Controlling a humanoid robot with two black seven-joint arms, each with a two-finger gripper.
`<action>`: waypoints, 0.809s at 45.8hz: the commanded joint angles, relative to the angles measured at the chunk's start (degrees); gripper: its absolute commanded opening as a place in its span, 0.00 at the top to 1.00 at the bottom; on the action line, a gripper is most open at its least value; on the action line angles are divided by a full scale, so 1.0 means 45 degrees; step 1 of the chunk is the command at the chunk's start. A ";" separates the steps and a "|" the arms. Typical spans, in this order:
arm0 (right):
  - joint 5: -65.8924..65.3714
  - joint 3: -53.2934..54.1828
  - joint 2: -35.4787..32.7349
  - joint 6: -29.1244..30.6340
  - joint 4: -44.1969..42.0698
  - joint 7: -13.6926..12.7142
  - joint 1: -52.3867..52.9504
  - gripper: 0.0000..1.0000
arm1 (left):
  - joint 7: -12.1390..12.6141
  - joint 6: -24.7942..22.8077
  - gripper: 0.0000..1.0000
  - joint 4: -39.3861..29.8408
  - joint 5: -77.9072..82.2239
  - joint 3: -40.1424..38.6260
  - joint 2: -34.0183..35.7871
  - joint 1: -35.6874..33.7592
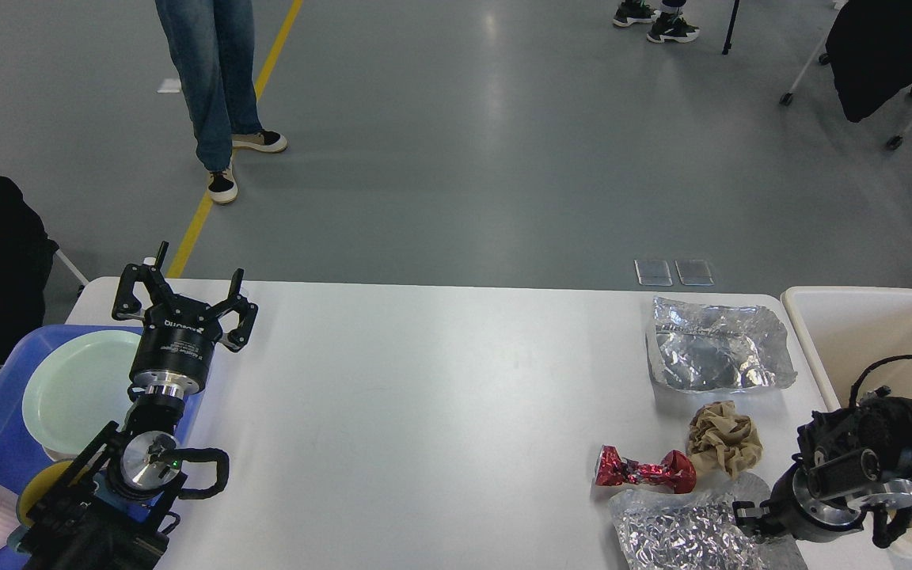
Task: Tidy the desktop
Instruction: 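Lower the right gripper toward the foil ball nearest the robot, then grasp the foil ball and carry it into the white bin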
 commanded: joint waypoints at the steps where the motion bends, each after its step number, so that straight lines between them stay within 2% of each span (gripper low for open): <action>1: 0.0024 0.0029 0.0031 0.0015 0.0054 0.0000 -0.0168 1.00 | 0.0006 -0.0002 0.04 0.0000 0.0000 0.0000 0.0000 0.0000; 14: 0.0063 0.0107 0.0090 -0.0044 0.0249 -0.0449 -0.0188 1.00 | 0.0005 -0.0002 0.04 0.0000 0.0000 0.0000 0.0000 0.0000; 25: 0.0082 0.0146 -0.0065 0.0053 0.0600 -0.0353 0.0026 1.00 | 0.0006 -0.0002 0.04 0.0000 0.0000 0.0000 0.0000 0.0000; 29: 0.0102 0.0146 -0.0630 0.0151 0.1477 -0.0313 0.0611 1.00 | 0.0006 -0.0002 0.04 0.0000 0.0000 0.0000 0.0000 0.0000; 37: 0.0102 -0.0166 -0.2174 0.0307 0.4407 -0.0274 0.3364 1.00 | 0.0006 -0.0002 0.04 0.0000 0.0000 0.0000 0.0000 0.0000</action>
